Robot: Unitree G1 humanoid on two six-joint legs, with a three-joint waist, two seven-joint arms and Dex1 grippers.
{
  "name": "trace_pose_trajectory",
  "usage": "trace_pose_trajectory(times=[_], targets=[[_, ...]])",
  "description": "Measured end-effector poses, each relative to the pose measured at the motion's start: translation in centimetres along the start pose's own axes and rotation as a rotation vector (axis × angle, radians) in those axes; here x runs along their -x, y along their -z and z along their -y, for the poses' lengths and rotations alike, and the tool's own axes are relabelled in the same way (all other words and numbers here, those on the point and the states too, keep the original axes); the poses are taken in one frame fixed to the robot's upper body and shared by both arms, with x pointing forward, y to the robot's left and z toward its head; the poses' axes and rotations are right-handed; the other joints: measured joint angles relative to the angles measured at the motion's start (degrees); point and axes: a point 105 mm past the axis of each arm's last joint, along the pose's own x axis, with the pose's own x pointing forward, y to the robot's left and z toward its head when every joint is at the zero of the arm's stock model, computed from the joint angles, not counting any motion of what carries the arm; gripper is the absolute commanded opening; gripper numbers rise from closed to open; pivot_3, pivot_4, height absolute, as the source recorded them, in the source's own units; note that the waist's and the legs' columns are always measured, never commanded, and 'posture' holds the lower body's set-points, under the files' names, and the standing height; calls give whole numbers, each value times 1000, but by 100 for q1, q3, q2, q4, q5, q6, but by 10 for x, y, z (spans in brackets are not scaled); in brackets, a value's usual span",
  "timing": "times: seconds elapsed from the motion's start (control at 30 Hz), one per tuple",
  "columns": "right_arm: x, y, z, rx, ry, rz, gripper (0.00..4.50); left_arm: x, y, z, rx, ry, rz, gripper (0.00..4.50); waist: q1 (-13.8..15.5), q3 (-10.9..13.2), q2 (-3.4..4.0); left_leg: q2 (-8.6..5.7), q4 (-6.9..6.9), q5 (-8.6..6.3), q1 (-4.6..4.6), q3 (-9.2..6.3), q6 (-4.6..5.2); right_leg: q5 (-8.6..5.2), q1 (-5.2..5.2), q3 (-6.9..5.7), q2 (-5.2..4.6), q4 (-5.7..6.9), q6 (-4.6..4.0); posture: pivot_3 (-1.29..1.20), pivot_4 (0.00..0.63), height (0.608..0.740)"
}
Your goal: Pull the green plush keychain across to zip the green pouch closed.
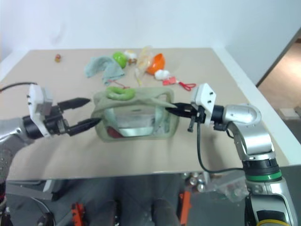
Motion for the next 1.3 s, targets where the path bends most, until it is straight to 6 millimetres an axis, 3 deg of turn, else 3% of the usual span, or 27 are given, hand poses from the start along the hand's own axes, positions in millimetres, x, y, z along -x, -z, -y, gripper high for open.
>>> trace_pose_trajectory(times=[0.13,0.2,0.23,0.27,0.33,0.4,0.43,0.57,0.67,0.77,0.83,0.87,0.93,1.13,1.17,1.3], targets=[[0,0,0,-1,0,0,0,-5,11,1,36,-41,16,3096,5,0,0,0,0,1,0,0,1,2,0,1,2,0,-1,0,150,740],[0,0,1,-24,0,1,0,-8,12,0,34,-56,22,2149,5,0,0,0,0,1,1,2,1,3,0,5,2,0,0,0,150,740],[0,0,1,-40,1,2,0,-8,13,0,36,-60,22,2038,5,0,0,0,0,1,0,2,1,2,0,5,2,0,1,0,150,740],[0,0,1,-58,1,5,361,-10,14,0,37,-59,19,1521,5,0,0,0,-1,1,0,2,1,2,0,5,2,0,1,0,150,740],[0,-1,1,-91,-4,13,942,-13,17,3,35,-46,18,987,6,0,0,-1,-1,0,-1,2,1,1,0,5,2,0,3,0,150,740],[0,-4,-2,-110,-20,16,1784,-15,16,4,34,-45,23,168,12,0,0,-1,-2,1,-4,2,1,0,-3,5,1,0,3,0,150,740],[1,-6,-3,-112,-26,17,2097,-15,16,4,34,-43,22,0,17,0,0,-2,-2,0,-5,2,1,0,-3,5,1,0,4,0,150,740],[-1,-24,1,-115,-30,44,3423,-17,17,5,35,-35,21,0,30,1,3,-4,-2,1,-6,6,1,1,-6,10,-1,-1,6,0,150,740],[-10,-63,10,-41,-27,126,4461,-20,17,6,31,-23,23,0,32,1,2,-3,-2,1,-5,4,1,3,-6,7,1,-1,5,0,150,740],[-28,-99,10,2,-53,243,4461,-23,17,6,27,-15,22,0,58,0,1,-3,-2,1,-5,2,2,3,-5,5,1,-1,5,0,150,740],[-40,-106,6,8,-81,271,4461,-24,17,7,24,-11,22,0,62,0,1,-3,-2,1,-6,2,2,2,-5,5,0,-2,5,0,150,740],[-57,-102,-2,-1,-133,265,4461,-27,16,8,22,1,22,0,95,-1,-1,-8,-1,1,-15,-2,2,-2,-6,-3,-7,-5,10,0,150,740],[-71,-91,-8,-15,-168,238,4461,-27,16,8,18,0,22,0,99,-1,-1,-10,-1,1,-20,0,1,-2,-8,-1,-11,-10,10,0,150,740],[-86,-66,-10,-19,-205,174,4461,-29,16,6,-5,-25,17,0,97,-1,0,-13,-2,1,-25,-3,2,0,-13,-5,-12,-10,7,0,150,740],[-87,-63,-9,-24,-208,173,3935,-30,16,6,-6,-30,17,0,97,-1,0,-12,-2,1,-24,-4,2,0,-12,-6,-11,-10,8,0,150,740],[-90,-56,-7,-58,-202,163,2687,-31,17,6,-12,-35,13,0,95,-1,0,-9,-2,1,-20,-5,2,1,-10,-7,-8,-9,6,0,150,740]])
